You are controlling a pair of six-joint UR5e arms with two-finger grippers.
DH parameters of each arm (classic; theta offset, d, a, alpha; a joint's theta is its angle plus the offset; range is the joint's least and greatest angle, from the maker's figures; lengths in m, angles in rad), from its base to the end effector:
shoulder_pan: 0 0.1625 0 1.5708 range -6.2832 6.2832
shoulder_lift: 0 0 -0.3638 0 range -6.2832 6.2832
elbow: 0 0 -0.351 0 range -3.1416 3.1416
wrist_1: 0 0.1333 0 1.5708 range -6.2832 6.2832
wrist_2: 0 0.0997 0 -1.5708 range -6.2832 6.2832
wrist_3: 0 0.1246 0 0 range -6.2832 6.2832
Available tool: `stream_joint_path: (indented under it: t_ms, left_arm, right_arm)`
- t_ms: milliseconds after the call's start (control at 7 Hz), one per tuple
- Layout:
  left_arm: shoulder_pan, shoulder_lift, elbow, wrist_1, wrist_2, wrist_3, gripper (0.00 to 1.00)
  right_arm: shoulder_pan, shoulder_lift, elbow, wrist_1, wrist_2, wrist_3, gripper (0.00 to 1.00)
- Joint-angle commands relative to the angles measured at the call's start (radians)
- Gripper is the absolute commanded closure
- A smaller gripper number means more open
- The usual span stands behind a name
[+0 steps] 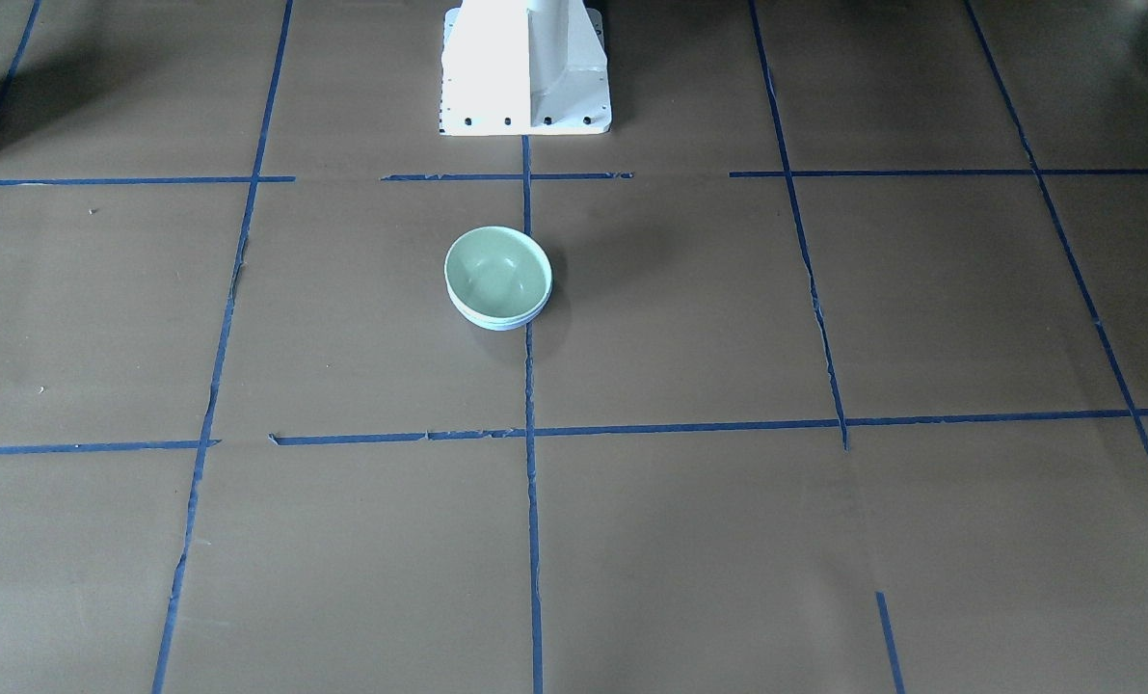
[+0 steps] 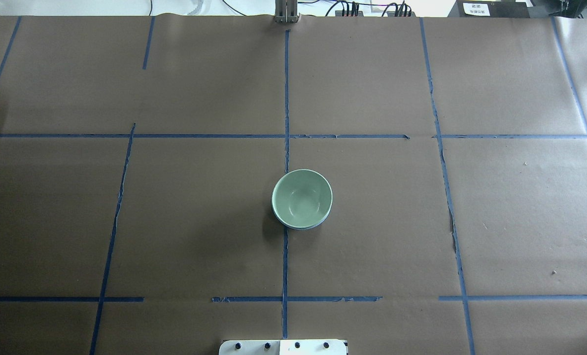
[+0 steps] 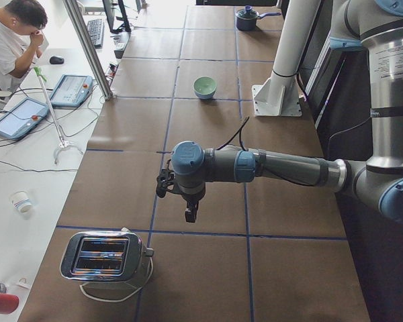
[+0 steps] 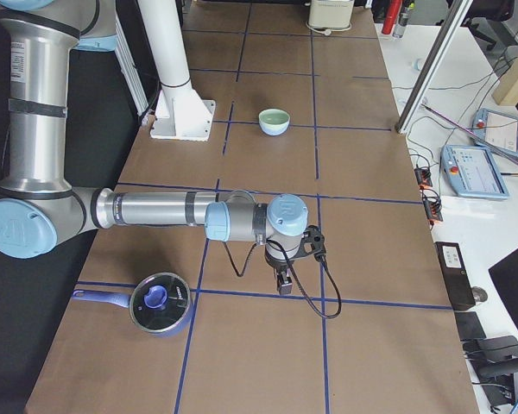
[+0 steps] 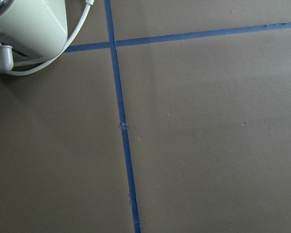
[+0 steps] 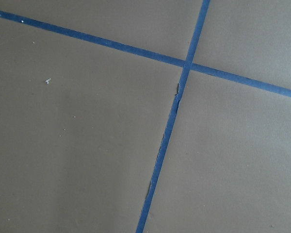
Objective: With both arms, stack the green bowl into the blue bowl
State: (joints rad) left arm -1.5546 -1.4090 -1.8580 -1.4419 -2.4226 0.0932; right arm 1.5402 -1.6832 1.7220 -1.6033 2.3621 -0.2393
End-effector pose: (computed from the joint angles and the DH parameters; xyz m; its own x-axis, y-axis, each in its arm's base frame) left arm -0.0332 -0.3896 0.5601 0.6542 0.1011 -0.7495 -0.0774 0.9948 0.0666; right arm 0.0321 -0.4114 0.5973 0.6752 -0.2621 0.6895 0.1962 0.9649 0.1747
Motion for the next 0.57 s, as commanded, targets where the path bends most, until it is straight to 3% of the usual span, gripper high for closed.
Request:
stream_joint_path:
  t_ms: [0,429]
  left_arm:
    - [-0.001,0.010,0.003,-0.002,0.031,-0.012,0.00]
    - [0.001,0.022,-0.001,-0.003,0.031,-0.009,0.00]
  right_arm:
    - [0.000,0.016,-0.021,0.000,-0.001,0.002,0.00]
    - [0.000,0.036,-0.032,-0.009,-0.012,0.001,0.00]
